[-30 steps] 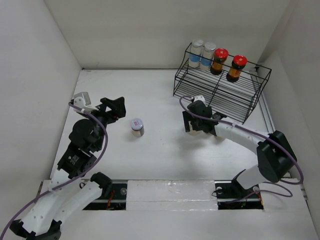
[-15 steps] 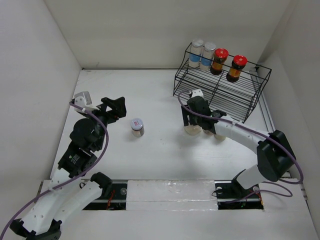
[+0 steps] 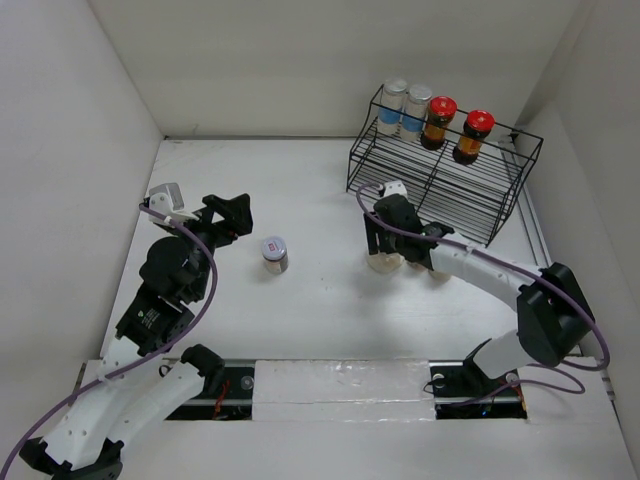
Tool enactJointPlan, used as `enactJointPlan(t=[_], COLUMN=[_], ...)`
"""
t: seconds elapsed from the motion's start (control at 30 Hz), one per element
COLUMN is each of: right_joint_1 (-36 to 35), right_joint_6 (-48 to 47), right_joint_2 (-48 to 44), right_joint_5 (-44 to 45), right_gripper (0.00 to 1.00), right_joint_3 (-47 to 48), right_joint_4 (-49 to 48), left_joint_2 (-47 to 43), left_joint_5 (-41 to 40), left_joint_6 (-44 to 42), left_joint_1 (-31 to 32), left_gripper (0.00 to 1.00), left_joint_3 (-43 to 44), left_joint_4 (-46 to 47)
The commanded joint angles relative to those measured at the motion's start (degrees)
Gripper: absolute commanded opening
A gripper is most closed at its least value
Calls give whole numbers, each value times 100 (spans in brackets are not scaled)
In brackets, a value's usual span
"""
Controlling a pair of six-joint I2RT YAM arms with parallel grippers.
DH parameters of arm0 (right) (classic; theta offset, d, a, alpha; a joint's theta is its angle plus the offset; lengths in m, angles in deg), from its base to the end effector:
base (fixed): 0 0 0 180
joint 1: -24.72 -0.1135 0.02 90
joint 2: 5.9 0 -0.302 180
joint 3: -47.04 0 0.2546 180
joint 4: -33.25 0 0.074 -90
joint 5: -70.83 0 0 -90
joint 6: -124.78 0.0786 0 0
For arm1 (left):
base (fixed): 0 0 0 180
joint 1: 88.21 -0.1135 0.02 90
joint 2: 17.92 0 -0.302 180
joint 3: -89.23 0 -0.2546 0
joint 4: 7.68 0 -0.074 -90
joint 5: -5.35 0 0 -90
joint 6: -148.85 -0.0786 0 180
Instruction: Organize the condiment bottles
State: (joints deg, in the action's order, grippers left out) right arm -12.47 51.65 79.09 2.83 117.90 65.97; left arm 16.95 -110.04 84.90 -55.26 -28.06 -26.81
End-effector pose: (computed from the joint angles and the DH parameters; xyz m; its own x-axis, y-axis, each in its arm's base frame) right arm 0.2894 0.1826 0.2450 -0.6596 -0.1627 -0.7338 -0.1724 0.9830 -0.0631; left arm 0.1364 -0.0482 0.4270 0.0546 -0.5082 -0.8595 0.1777 0.8520 -0.4924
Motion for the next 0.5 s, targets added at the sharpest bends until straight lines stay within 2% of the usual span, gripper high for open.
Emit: enactJointPlan(t=[0.0,0.23,0.47], right_joint_1=[-87,-87,273], right_joint_6=[54,-410,-868], right_joint_2=[-421,-536,244], right_joint_5=[-72,-301,-529], right_gripper=[49,48,48], right_joint_3=[209,1429,3222], right_joint_4=[-151,-643,-775], left_joint_2=[11,-42,-42], left_joint_5=[78,78,78], left_joint_6=[-55,-55,-55], left_joint_1=[-8,-8,-8], left_gripper=[86,86,86], left_joint_3=[75,75,75], left_joint_4=[216,216,216])
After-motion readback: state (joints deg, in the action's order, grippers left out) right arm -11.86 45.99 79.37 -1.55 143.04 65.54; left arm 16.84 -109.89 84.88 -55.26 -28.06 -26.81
